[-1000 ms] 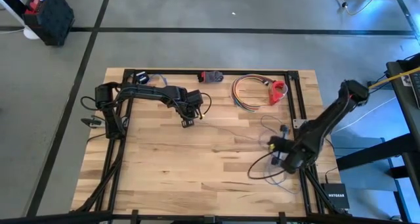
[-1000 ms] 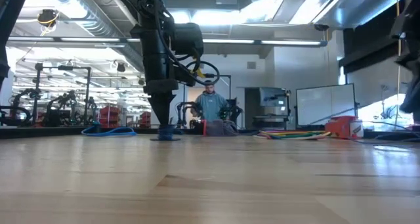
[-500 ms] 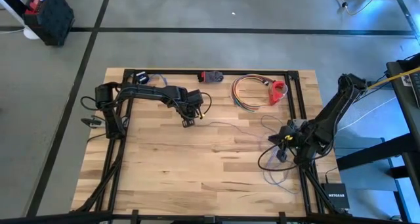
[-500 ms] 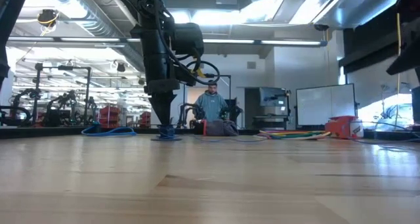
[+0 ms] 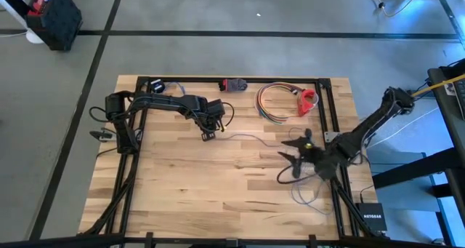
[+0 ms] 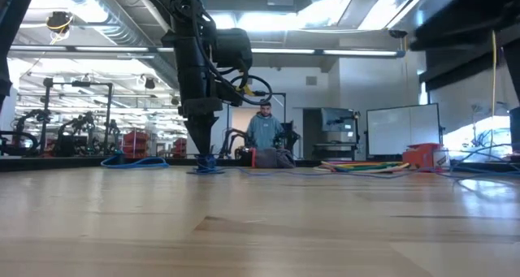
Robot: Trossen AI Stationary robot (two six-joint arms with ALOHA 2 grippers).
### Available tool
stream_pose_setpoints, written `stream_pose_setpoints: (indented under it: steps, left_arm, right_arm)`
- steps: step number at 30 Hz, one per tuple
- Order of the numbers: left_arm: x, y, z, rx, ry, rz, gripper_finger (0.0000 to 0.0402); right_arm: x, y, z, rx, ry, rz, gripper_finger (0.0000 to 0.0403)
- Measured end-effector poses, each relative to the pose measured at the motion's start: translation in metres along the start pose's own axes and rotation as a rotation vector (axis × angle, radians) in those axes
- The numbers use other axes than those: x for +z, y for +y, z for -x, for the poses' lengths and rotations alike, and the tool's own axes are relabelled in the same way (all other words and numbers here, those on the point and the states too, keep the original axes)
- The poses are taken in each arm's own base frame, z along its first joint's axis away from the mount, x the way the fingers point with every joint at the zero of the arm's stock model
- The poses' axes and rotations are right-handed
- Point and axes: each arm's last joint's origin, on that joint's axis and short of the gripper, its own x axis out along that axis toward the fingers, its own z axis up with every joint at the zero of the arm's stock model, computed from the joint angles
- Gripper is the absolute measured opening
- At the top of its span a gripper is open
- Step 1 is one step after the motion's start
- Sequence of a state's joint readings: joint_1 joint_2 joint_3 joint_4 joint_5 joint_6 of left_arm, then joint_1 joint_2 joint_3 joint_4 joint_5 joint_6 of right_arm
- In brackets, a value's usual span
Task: Coil cords
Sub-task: Uncoil the blue wire from the black spool
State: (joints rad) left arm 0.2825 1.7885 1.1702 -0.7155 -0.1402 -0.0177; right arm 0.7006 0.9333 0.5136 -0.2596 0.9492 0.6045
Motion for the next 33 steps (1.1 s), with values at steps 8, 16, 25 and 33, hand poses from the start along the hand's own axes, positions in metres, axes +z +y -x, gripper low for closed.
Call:
stream_pose_setpoints:
  steps: [8,16,25,33]
  left_arm:
    - [0.000,0.000,0.000,0.000,0.000,-0.009,0.0004]
    - [0.000,0.000,0.000,0.000,0.001,-0.019,0.0004]
    - [0.000,0.000,0.000,0.000,0.001,-0.025,0.0004]
    - [0.000,0.000,0.000,0.000,0.000,-0.025,0.0004]
  right_arm:
    - [0.009,-0.001,-0.076,0.162,0.058,0.167,0.0202]
    - [-0.005,-0.021,-0.157,0.215,0.038,0.194,0.0202]
    - [-0.013,-0.031,-0.240,0.260,0.101,0.194,0.0202]
    - [-0.008,-0.029,-0.291,0.237,0.168,0.193,0.0202]
